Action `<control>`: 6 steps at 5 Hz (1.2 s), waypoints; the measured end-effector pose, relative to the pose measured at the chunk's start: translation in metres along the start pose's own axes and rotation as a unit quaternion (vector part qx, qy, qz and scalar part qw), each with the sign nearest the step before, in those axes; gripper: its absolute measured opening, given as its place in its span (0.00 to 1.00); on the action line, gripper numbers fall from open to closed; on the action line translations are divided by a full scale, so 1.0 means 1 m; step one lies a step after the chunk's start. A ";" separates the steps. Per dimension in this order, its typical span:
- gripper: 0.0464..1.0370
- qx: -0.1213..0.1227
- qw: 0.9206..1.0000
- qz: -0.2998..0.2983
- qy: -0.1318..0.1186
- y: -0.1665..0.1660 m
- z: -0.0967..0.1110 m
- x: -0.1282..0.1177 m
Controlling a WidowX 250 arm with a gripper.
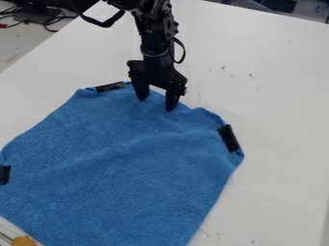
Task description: Unfold the cloth
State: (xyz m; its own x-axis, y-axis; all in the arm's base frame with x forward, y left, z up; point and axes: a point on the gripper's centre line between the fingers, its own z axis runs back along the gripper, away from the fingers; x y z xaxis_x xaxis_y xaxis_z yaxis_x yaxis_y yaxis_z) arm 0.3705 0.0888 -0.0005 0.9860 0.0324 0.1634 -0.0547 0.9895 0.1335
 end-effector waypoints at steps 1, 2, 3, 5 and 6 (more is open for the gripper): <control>0.96 0.020 1.000 0.004 0.004 0.007 0.000 0.002; 0.96 0.042 0.998 0.038 0.011 0.014 0.000 0.000; 0.96 0.061 0.996 0.057 0.015 0.021 0.001 -0.002; 0.96 0.086 0.995 0.048 0.031 0.029 0.011 -0.003; 0.96 0.091 0.995 0.021 0.032 0.018 0.024 0.004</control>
State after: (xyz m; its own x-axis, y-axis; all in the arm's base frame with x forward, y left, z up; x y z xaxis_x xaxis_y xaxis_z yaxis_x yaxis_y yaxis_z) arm 0.3694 0.1032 0.0263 0.9899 0.0886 0.1105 -0.1185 0.9455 0.3033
